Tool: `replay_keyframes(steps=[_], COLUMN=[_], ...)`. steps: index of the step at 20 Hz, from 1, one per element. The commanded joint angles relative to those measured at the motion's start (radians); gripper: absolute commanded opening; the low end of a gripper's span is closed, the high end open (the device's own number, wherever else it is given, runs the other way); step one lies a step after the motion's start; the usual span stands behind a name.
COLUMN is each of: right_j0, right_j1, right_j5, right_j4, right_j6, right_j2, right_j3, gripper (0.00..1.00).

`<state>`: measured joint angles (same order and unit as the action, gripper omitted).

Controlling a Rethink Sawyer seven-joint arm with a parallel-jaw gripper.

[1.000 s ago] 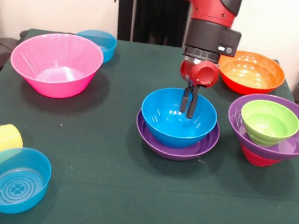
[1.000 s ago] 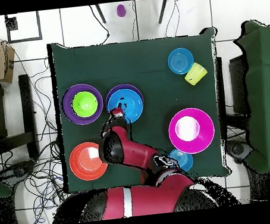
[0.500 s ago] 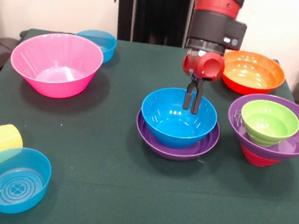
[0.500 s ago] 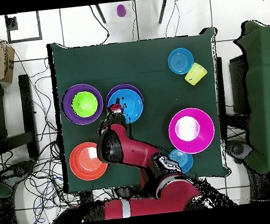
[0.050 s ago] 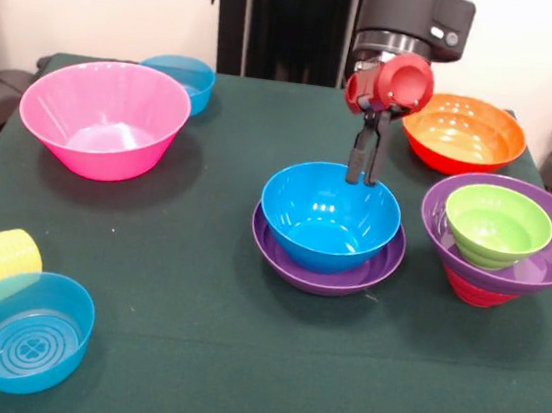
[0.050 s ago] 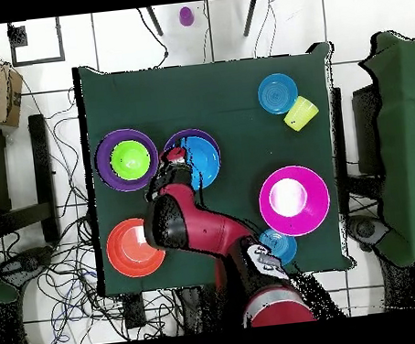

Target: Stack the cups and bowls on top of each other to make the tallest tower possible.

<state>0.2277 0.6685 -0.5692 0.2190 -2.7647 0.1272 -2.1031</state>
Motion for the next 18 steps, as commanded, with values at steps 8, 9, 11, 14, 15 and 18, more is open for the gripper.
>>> replay_keyframes(steps=[8, 9, 11, 14, 15, 18], right_j0=[0.037, 0.041, 0.046, 0.045, 0.044, 0.043], right_j1=[-0.034, -0.037, -0.042, -0.045, -0.044, -0.038], right_j5=[0.196, 0.201, 0.216, 0.242, 0.251, 0.283], right_j4=[-0.035, -0.037, -0.039, -0.034, -0.034, -0.036], right_j6=[-0.11, -0.109, -0.104, -0.095, -0.091, -0.079], right_j2=[0.07, 0.075, 0.081, 0.08, 0.079, 0.076], right_j3=[-0.104, -0.103, -0.103, -0.107, -0.108, -0.114], gripper=[1.0, 1.0, 1.0, 1.0, 1.0, 1.0])
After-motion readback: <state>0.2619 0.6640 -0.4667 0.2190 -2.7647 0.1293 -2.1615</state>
